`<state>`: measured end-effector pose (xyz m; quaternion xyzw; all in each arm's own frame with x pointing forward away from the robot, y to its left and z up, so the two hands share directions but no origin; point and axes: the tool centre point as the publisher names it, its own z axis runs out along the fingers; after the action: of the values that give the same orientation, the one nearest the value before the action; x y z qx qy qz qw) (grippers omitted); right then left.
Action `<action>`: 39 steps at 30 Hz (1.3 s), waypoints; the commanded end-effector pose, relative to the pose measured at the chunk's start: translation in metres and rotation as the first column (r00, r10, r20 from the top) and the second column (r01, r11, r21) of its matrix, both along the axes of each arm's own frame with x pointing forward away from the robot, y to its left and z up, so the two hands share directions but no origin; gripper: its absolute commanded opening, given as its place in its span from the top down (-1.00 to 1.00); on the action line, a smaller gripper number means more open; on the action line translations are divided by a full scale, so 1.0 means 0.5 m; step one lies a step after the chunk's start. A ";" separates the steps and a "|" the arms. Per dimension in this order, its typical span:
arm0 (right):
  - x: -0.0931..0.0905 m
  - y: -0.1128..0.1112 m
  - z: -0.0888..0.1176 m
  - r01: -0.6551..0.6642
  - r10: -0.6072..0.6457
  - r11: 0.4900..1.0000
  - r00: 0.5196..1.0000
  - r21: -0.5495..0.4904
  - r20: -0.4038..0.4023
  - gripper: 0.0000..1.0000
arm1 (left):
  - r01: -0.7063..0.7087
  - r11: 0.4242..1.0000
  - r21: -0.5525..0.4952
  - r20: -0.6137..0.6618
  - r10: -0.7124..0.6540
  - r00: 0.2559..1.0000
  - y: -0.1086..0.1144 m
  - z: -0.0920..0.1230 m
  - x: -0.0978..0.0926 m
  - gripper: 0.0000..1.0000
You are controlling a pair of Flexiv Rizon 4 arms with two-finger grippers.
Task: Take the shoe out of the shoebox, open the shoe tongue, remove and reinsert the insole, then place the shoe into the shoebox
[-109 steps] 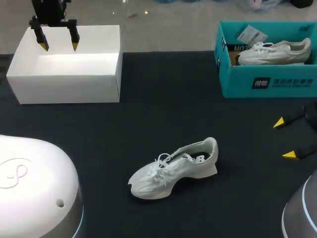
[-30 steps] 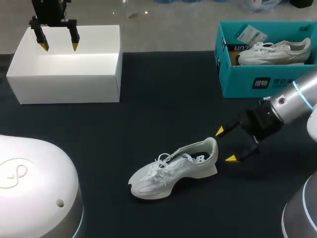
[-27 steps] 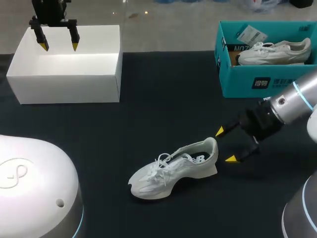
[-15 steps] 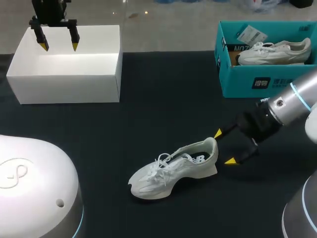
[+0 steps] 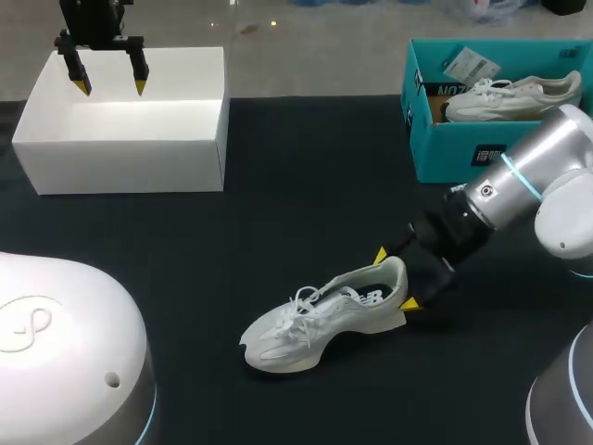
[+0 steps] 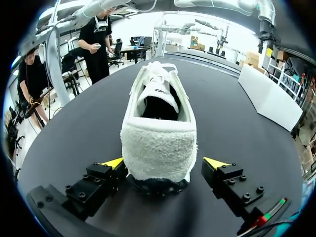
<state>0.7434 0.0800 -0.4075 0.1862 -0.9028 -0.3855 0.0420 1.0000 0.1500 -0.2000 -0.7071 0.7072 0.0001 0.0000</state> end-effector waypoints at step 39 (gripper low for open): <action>-0.063 -0.022 0.022 0.237 -0.235 0.967 0.972 0.092 -0.025 1.00 | 0.000 1.000 0.000 0.000 0.000 1.000 0.000 0.000 0.000 -1.00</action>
<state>0.7276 0.0809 -0.4068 0.0992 -0.8977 -0.4278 0.0371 1.0000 0.1500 -0.2000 -0.7070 0.7072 0.0001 0.0000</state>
